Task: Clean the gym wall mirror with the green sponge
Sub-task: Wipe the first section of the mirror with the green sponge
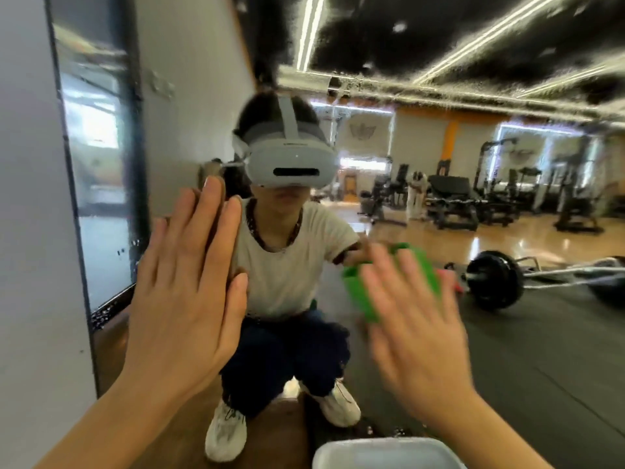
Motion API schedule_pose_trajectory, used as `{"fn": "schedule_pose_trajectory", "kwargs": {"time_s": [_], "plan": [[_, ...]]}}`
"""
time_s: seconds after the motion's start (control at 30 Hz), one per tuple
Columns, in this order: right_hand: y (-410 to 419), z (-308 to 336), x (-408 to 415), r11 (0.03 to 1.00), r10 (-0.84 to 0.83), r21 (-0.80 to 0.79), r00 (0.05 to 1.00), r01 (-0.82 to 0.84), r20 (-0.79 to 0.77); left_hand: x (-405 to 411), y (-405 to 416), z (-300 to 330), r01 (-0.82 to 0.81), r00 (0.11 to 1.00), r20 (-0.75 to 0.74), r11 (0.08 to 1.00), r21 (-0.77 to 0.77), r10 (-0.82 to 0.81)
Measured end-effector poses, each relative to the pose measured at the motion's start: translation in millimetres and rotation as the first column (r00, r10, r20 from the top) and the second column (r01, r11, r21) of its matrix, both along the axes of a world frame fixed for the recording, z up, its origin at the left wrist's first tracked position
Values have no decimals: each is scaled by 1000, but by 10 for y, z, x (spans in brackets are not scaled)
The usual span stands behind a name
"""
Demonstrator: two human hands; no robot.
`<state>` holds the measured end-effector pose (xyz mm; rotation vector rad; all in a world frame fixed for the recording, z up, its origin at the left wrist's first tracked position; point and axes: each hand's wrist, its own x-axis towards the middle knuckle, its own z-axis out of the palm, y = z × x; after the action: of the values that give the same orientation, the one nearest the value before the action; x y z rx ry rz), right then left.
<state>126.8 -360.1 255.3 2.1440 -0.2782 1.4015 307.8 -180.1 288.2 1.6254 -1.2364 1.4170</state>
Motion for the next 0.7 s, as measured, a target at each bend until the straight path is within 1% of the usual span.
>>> {"fn": "schedule_pose_trajectory", "kwargs": {"time_s": [0.03, 0.1, 0.13, 0.17, 0.2, 0.23, 0.3, 0.33, 0.37, 0.4, 0.43, 0.47, 0.5, 0.57, 0.63, 0.67, 0.7], "plan": [[-115, -60, -144, 995, -19, 101, 996, 10, 85, -2, -2, 3, 0, 1000, -2, 1000, -1, 0], [-125, -118, -220, 944, -48, 325, 952, -55, 301, -1, -10, 2, -11, 1000, -8, 1000, 2, 11], [-22, -98, -110, 909, -69, 402, 913, -108, 402, -6, -11, 5, -14, 1000, -13, 1000, 5, 14], [131, -39, 61, 885, -83, 440, 879, -152, 469, -9, -11, 6, -12, 1000, -18, 1000, 5, 12], [315, 40, 263, 885, -72, 434, 871, -168, 485, -10, -11, 8, -8, 1000, -20, 1000, 7, 8], [506, 111, 460, 904, -26, 390, 889, -174, 457, -12, -12, 5, -3, 1000, -21, 1000, 9, 4], [801, 243, 747, 943, 145, 244, 939, -227, 312, -20, -17, -7, 7, 1000, -16, 1000, 8, -7], [849, 315, 792, 955, 201, 173, 954, -241, 221, -22, -16, -10, 10, 1000, -13, 1000, 7, -10], [813, 386, 773, 970, 209, 99, 969, -223, 133, -21, -13, -10, 13, 1000, -10, 1000, 6, -13], [707, 439, 687, 985, 167, 23, 984, -169, 60, -21, -8, -8, 14, 1000, -8, 1000, 4, -14], [546, 470, 560, 994, 102, -41, 995, -101, 21, -22, -4, -6, 14, 1000, -9, 1000, 2, -14], [352, 460, 398, 998, 45, -52, 999, -44, 24, -23, 1, -8, 14, 1000, -9, 1000, 1, -14], [161, 431, 216, 1000, 17, 1, 997, -17, 75, -24, 2, -11, 13, 1000, -9, 1000, -1, -13], [-102, 353, -91, 979, 14, 193, 968, -64, 251, -30, -3, -8, 7, 1000, -9, 1000, -3, -7], [-121, 312, -139, 943, -20, 311, 916, -116, 401, -25, -3, -4, 1, 1000, -13, 1000, 5, -1], [-53, 346, -57, 940, -23, 317, 901, -129, 434, -20, 1, 0, 0, 1000, -13, 1000, 7, 0], [51, 442, 68, 950, 1, 280, 899, -138, 439, -17, 3, 0, 0, 1000, -10, 1000, 8, 0]]}}
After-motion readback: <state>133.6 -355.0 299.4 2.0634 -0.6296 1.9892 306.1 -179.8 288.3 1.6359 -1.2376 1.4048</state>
